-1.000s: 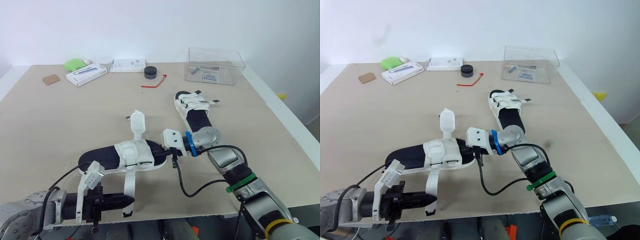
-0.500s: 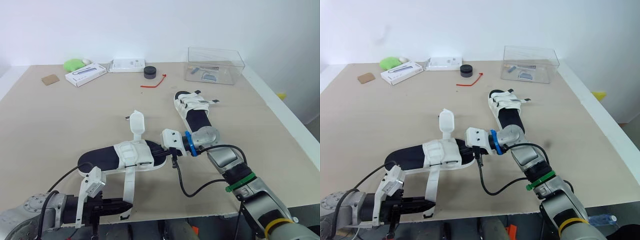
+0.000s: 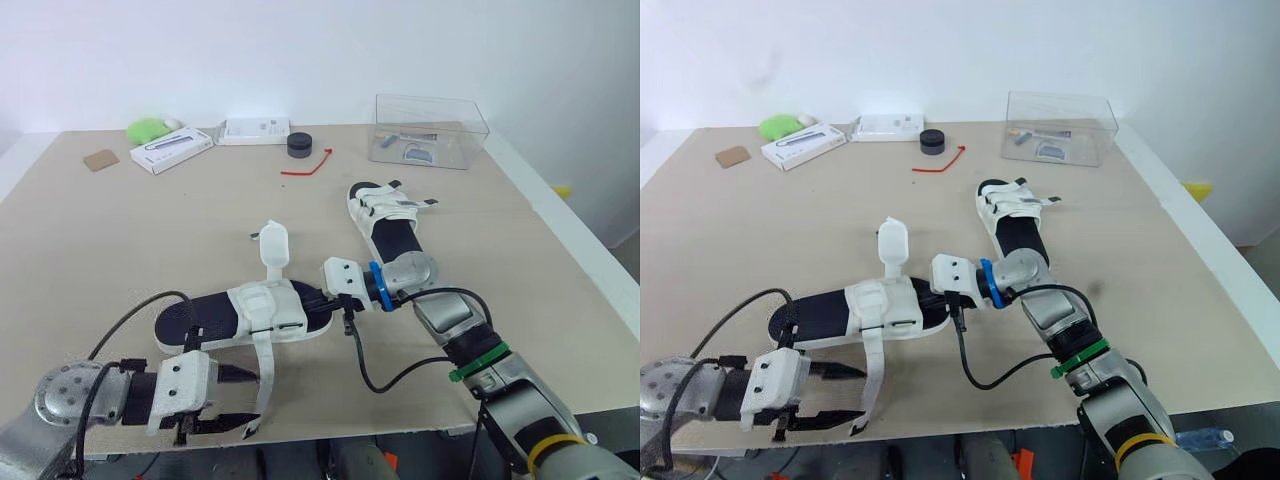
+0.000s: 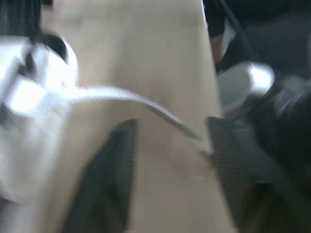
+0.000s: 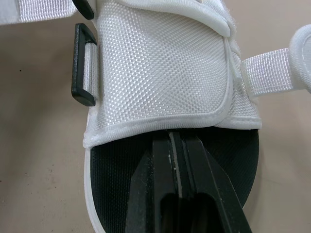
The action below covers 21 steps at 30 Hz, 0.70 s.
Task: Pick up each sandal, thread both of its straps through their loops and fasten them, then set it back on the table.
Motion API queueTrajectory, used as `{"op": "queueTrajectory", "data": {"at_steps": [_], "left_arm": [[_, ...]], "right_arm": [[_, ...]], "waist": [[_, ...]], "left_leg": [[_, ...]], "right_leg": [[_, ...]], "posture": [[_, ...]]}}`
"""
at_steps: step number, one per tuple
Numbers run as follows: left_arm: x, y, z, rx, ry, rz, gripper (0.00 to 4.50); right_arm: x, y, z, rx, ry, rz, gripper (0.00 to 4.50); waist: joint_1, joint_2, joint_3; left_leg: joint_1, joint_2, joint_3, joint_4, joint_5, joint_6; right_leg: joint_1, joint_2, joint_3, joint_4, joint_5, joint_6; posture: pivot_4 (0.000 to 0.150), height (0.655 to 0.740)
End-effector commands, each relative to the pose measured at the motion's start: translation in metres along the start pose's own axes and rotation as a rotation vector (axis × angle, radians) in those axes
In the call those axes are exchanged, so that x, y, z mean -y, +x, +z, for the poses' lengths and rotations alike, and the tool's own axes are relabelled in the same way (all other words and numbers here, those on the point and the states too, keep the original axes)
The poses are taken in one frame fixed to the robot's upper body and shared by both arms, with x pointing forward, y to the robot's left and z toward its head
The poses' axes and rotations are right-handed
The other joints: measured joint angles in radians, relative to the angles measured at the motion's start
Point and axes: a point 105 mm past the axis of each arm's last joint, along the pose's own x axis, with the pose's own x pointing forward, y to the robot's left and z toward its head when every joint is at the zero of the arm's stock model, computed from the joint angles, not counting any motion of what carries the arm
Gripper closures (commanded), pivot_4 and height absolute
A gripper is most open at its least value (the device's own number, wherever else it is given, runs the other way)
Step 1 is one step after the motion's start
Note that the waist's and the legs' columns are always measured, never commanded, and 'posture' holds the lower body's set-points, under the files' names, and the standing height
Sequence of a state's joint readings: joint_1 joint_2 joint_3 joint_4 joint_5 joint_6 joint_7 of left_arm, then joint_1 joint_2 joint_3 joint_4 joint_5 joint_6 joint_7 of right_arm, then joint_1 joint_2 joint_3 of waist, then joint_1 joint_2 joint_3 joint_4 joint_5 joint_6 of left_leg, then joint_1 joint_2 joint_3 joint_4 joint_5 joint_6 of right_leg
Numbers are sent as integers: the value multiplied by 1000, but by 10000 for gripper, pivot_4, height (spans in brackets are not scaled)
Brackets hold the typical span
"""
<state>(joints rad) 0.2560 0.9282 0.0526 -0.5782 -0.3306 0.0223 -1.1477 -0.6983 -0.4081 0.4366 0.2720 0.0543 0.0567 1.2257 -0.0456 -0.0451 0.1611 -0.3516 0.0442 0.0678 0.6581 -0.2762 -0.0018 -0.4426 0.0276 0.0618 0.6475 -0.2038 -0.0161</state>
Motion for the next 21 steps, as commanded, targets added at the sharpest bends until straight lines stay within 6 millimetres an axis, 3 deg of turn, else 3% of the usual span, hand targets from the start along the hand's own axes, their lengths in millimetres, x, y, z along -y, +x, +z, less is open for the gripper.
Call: {"op": "queueTrajectory", "data": {"at_steps": [1, 3, 6, 8, 21], "left_arm": [[-5, -9, 1, -34, 242, -18, 14969], [-6, -12, 0, -39, 359, -28, 14969], [-16, -16, 8, -37, 677, -1, 14969], [-19, -15, 10, -20, 765, 1, 14969], [-13, 20, 18, 68, 827, -153, 14969]], "right_arm": [[-8, 2, -28, -106, 66, 25, 45000], [-8, 2, -27, -104, 66, 24, 45000], [-8, 2, -28, -104, 69, 24, 45000], [-7, 2, -28, -105, 71, 25, 45000], [-7, 1, -27, -106, 72, 19, 45000]], "waist": [[0, 0, 0], [0, 0, 0], [1, 0, 0], [1, 0, 0], [0, 0, 0]], "left_leg": [[0, 0, 0, 0, 0, 0], [0, 0, 1, -1, 0, 0], [0, 1, 2, -1, 0, 0], [0, 1, 2, -1, 0, 0], [2, 2, 10, -2, 0, 2]], "right_leg": [[0, 0, 0, 0, 0, 0], [0, 0, 0, 0, 0, 0], [0, 0, 0, 0, 0, 0], [0, -1, 0, 0, 0, -1], [0, 0, 5, 0, 2, 2]], "posture": [[1500, 7400], [1500, 7400], [1500, 7400], [1500, 7400], [1500, 7400]]}}
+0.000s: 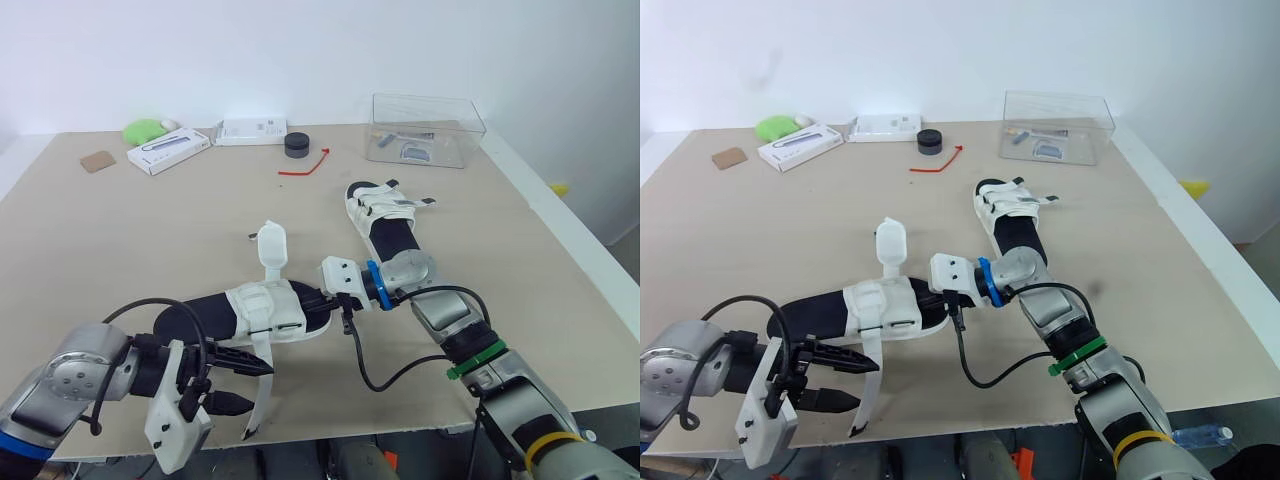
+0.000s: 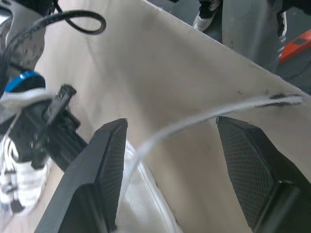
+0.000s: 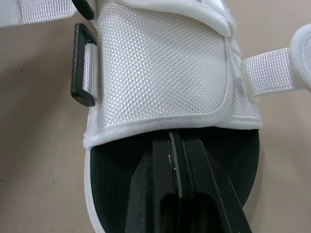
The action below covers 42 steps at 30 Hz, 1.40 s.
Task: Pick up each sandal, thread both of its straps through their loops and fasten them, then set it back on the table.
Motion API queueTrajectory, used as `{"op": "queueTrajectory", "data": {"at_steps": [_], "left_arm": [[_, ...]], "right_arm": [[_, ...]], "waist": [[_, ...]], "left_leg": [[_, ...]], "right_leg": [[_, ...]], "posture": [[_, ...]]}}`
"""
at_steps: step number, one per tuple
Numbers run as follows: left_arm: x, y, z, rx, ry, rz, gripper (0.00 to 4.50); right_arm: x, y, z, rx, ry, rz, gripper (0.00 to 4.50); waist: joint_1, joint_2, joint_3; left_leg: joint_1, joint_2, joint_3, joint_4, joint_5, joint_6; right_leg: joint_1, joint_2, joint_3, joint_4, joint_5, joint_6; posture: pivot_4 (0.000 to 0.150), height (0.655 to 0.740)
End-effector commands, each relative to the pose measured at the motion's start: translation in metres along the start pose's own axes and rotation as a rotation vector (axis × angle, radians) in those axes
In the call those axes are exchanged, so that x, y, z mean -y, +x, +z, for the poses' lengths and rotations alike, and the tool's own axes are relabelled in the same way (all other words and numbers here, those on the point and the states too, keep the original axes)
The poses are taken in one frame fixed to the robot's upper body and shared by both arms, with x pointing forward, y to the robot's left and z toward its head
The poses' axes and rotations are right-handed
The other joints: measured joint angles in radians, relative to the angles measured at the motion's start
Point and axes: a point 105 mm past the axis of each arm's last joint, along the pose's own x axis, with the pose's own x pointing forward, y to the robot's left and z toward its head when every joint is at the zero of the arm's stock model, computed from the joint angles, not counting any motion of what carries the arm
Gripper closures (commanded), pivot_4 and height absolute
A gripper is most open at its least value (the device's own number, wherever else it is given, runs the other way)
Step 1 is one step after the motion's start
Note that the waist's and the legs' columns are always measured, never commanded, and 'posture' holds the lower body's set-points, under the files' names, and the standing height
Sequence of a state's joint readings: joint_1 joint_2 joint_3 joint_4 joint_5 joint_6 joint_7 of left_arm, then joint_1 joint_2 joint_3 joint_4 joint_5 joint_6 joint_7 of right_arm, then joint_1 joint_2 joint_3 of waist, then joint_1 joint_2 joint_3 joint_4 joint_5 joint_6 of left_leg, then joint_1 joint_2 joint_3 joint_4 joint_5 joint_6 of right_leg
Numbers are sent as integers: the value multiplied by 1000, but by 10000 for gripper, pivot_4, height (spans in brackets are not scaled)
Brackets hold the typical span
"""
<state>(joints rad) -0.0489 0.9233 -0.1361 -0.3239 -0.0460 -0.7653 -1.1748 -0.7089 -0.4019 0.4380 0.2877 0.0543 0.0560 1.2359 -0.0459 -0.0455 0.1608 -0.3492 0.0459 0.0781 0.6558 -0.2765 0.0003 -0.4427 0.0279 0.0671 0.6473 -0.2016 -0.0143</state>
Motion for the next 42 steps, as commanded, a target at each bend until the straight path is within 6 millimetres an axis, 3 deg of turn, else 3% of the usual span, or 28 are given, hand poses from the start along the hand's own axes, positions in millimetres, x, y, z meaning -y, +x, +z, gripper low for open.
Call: {"op": "queueTrajectory", "data": {"at_steps": [1, 4, 5, 7, 11, 12, 20, 24, 30, 42], "left_arm": [[-5, 8, 2, 21, 12, -19, 14969], [-8, 15, 3, 38, -12, -41, 14969], [-9, 16, 3, 43, -17, -53, 17286], [-8, 17, 3, 47, -33, -77, 23566], [-23, 12, 5, 64, -129, -20, 43626], [-28, 10, 5, 69, -181, 12, 44829], [-68, -15, -6, 154, -811, 392, 44829], [-61, -21, -14, 226, -1134, 488, 44829], [-63, -44, -39, 476, -1605, 741, 44829], [-58, -56, -69, 567, -1753, 897, 44829]], "right_arm": [[-8, 0, -28, -106, 69, 9, 45000], [-8, 0, -28, -106, 71, 6, 45000], [-8, -1, -28, -106, 72, 4, 45000], [-8, -2, -28, -109, 73, 1, 45000], [-9, -4, -30, -114, 77, -3, 45000], [-9, -4, -30, -114, 77, -3, 45000], [-11, -4, -31, -119, 75, 1, 45000], [-12, -3, -31, -121, 71, 5, 45000], [-11, -3, -31, -121, 68, 9, 45000], [-11, -5, -31, -127, 66, 12, 45000]], "waist": [[0, 0, 0], [0, 0, 0], [0, 0, 0], [0, 0, 0], [0, 0, 0], [0, 0, 0], [0, 0, 0], [0, 0, 0], [0, -1, 0], [0, -2, -1]], "left_leg": [[0, 0, 0, 0, 0, 0], [0, 0, 0, 0, 0, 0], [0, 0, 1, 0, 0, 0], [0, 0, 1, 0, 0, 0], [0, 0, 0, 0, 0, 0], [0, 0, 0, 0, 0, 0], [0, 0, -1, 0, 0, 0], [0, 0, -2, 0, 0, 0], [1, 0, -2, 0, 0, 0], [1, -2, -2, 0, 1, -2]], "right_leg": [[0, 0, 0, 0, 0, 0], [0, 0, 1, 0, 0, 0], [0, 0, 1, 0, 0, 0], [0, 1, 1, 0, 0, 0], [0, 1, 1, 0, 0, 0], [0, 1, 1, 0, 0, 0], [0, 1, 0, 0, 2, 4], [0, 2, 0, 0, 2, 4], [0, 1, 0, 0, 2, 4], [1, 2, 1, 0, 0, 1]], "posture": [[1500, 7400], [1500, 7400], [1500, 7400], [1500, 7400], [1500, 7400], [1500, 7400], [1500, 7400], [1500, 7400], [1500, 7400], [1500, 7400]]}}
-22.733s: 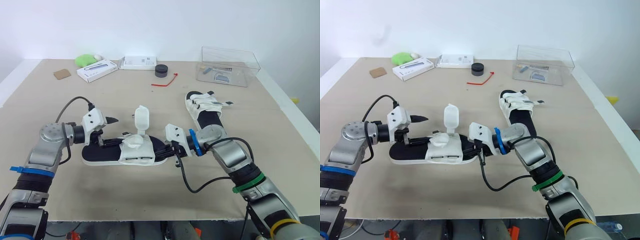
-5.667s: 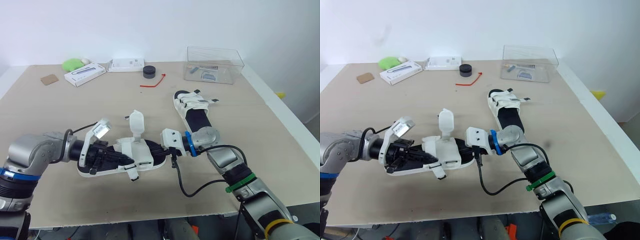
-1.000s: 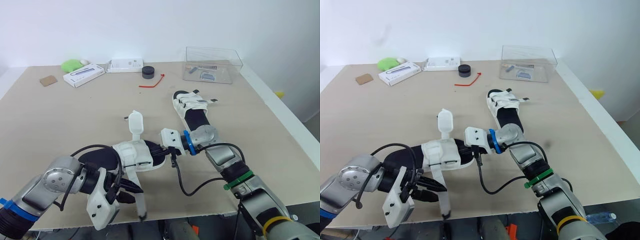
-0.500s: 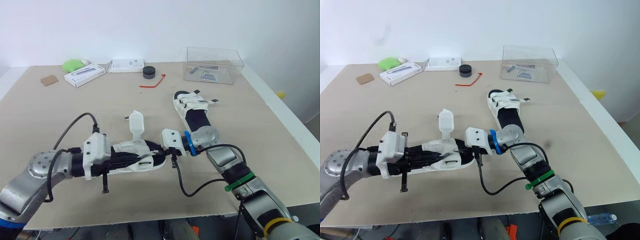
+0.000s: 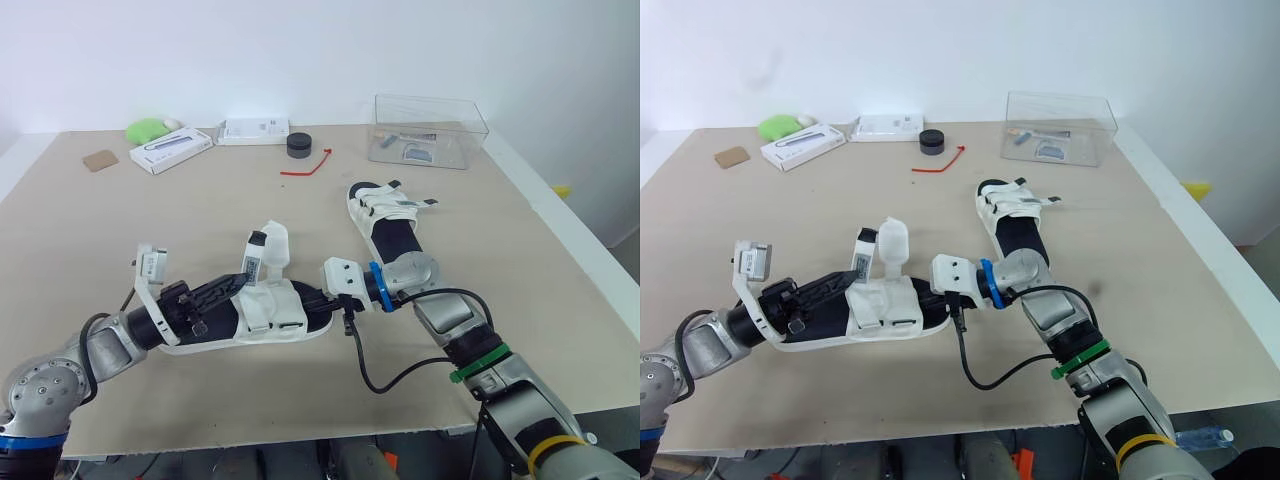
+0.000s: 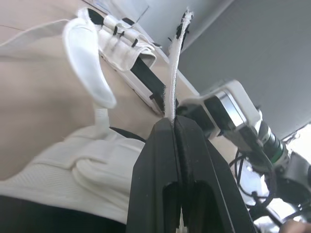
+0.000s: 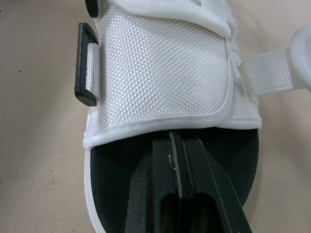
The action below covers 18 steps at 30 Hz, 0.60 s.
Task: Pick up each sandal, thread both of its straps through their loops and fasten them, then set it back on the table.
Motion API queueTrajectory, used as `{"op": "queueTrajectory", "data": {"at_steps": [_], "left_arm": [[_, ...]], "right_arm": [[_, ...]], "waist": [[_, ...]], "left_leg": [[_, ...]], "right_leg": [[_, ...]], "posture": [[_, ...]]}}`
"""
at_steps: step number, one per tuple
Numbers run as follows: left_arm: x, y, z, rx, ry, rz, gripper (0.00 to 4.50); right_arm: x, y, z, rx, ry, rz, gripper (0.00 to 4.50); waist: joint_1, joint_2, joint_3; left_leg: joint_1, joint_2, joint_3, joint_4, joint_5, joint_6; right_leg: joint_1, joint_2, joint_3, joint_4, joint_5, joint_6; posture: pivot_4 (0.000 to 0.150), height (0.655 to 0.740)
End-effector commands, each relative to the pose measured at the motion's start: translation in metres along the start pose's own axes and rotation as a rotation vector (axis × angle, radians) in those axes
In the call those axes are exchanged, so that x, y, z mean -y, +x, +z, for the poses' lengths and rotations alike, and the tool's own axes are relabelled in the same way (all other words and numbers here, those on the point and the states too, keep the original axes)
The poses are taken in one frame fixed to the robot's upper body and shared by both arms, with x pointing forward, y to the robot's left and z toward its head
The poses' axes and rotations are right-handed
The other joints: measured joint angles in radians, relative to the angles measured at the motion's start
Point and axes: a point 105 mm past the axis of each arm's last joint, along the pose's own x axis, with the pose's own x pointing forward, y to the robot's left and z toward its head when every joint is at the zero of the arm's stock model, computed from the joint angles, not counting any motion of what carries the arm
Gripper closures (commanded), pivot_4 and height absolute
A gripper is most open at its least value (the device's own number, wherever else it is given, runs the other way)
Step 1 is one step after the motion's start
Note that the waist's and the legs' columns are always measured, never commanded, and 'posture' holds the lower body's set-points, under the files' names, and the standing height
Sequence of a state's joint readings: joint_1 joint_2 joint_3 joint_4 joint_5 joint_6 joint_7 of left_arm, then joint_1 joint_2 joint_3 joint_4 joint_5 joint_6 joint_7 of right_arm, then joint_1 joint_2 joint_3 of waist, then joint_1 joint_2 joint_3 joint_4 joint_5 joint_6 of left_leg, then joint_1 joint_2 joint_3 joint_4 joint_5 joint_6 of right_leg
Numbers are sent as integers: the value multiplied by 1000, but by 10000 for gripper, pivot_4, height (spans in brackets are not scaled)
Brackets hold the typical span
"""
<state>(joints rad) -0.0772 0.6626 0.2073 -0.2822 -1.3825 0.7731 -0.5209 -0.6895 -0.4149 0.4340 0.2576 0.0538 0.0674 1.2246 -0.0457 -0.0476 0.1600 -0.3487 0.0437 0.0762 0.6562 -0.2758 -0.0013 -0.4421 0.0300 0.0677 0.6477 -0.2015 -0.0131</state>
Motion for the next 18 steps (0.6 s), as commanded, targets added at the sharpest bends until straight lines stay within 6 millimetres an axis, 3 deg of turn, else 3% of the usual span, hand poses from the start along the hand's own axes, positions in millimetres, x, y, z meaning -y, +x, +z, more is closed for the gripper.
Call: {"op": "queueTrajectory", "data": {"at_steps": [1, 18], "left_arm": [[-6, -4, 15, 78, 0, 31, 44829], [-26, 3, 0, 54, -71, 99, 44829]], "right_arm": [[-8, -2, -30, -123, 63, 25, 45000], [-8, -3, -29, -123, 67, 24, 45000]], "waist": [[0, 0, 0], [0, -1, 0]], "left_leg": [[0, 0, 0, 0, 0, 0], [-1, -1, 0, 0, 0, 0]], "right_leg": [[0, 0, 0, 0, 0, 0], [0, -1, 1, 0, 1, 2]], "posture": [[1500, 7400], [1500, 7400]]}}
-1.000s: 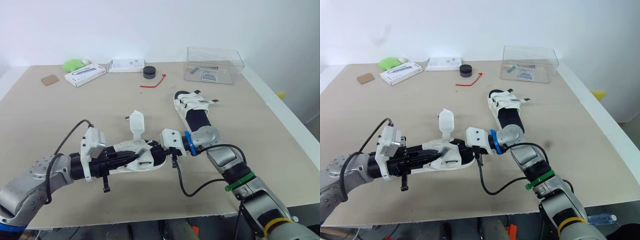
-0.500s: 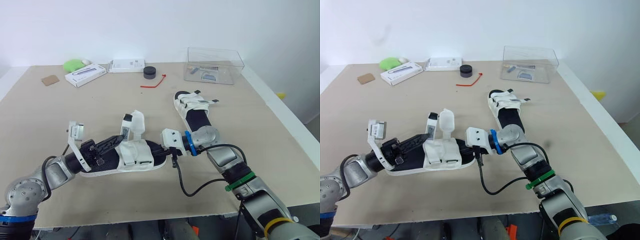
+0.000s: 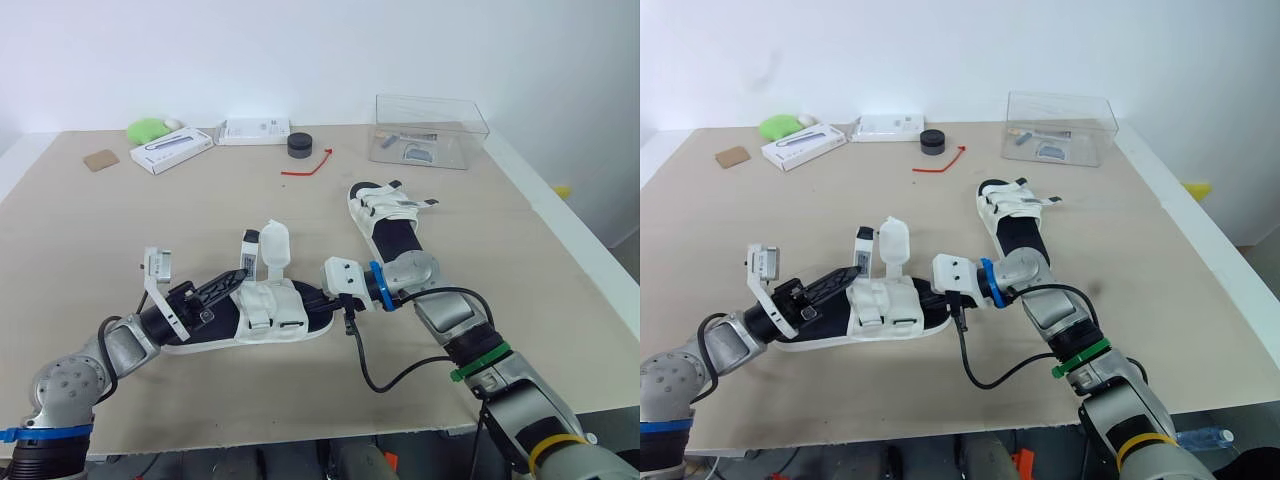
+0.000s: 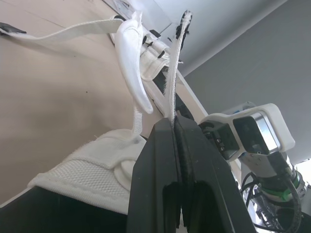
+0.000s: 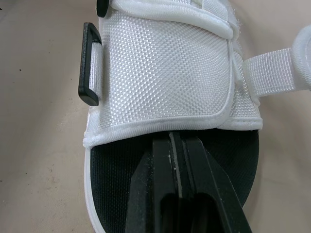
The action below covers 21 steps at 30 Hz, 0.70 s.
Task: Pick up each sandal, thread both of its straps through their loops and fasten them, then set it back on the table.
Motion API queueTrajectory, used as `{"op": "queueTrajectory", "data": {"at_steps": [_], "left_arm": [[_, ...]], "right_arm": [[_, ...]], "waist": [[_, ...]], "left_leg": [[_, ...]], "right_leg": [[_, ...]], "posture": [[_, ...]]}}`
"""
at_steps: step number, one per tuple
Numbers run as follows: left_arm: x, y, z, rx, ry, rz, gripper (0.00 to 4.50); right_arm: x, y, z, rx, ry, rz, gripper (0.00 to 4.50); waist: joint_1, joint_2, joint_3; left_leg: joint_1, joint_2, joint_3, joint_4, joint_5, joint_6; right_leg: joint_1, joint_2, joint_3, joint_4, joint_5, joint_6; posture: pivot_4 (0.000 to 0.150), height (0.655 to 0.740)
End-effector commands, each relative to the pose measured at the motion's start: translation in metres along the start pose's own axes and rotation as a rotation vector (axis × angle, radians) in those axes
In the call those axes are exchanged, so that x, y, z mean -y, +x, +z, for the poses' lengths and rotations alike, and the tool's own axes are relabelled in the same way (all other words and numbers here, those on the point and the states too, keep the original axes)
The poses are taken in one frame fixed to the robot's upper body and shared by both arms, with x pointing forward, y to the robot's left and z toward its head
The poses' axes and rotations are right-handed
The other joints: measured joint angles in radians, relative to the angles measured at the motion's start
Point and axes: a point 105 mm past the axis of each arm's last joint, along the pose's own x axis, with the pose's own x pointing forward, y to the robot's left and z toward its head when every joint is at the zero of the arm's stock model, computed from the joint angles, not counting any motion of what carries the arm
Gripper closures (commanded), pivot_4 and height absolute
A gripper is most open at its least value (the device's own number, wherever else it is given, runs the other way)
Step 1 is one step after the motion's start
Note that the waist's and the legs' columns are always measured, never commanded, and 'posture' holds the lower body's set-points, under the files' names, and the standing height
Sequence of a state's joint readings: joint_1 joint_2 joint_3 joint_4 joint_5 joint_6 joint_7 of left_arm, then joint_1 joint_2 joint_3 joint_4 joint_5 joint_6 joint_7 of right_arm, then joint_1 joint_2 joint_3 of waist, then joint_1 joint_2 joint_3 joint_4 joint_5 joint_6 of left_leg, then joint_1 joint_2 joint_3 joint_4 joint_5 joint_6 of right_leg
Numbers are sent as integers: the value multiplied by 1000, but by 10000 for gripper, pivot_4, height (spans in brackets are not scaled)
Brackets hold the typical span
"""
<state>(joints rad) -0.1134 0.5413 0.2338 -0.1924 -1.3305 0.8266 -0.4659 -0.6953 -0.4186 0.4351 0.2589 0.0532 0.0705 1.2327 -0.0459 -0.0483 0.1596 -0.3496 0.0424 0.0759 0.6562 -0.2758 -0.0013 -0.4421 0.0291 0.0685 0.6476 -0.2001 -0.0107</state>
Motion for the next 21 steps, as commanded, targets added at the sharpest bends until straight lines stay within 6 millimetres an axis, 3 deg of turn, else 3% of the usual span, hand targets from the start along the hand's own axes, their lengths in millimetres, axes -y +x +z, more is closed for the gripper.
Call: {"op": "queueTrajectory", "data": {"at_steps": [1, 5, 7, 12, 17, 21], "left_arm": [[-4, -1, 6, -1, 34, 29, 44829], [-9, 0, 2, -30, 27, 49, 44829], [-11, 0, 3, -35, 48, 56, 39058], [-14, -8, 15, -48, 172, 70, 17508], [-8, -18, 34, -142, 432, 51, 17508], [7, 0, 52, -128, 635, 13, 17508]], "right_arm": [[-8, -2, -29, -117, 69, 17, 45000], [-9, -1, -29, -115, 71, 18, 45000], [-9, -1, -28, -114, 71, 17, 45000], [-9, -1, -29, -115, 71, 16, 45000], [-10, -1, -29, -117, 68, 21, 45000], [-9, -1, -29, -116, 66, 20, 45000]], "waist": [[0, 0, 0], [0, 0, 0], [0, 0, 0], [0, 0, 0], [0, -1, 0], [2, -1, -1]], "left_leg": [[0, 0, 0, 0, 0, 0], [0, 0, 0, 0, 0, 0], [0, 0, 0, 0, 0, 0], [0, 0, 0, 0, 0, 0], [-1, 0, -1, 0, 0, 0], [-1, -1, -1, 0, 0, 0]], "right_leg": [[0, 0, 0, 0, 0, 0], [0, 0, 0, 0, 0, 0], [0, 0, 0, 0, 0, 0], [0, 0, 0, 0, 0, 0], [-1, 0, -1, 0, -1, -2], [0, -1, -1, -1, -1, -1]], "posture": [[1500, 7400], [1500, 7400], [1500, 7400], [1500, 7400], [1500, 7400], [1500, 7400]]}}
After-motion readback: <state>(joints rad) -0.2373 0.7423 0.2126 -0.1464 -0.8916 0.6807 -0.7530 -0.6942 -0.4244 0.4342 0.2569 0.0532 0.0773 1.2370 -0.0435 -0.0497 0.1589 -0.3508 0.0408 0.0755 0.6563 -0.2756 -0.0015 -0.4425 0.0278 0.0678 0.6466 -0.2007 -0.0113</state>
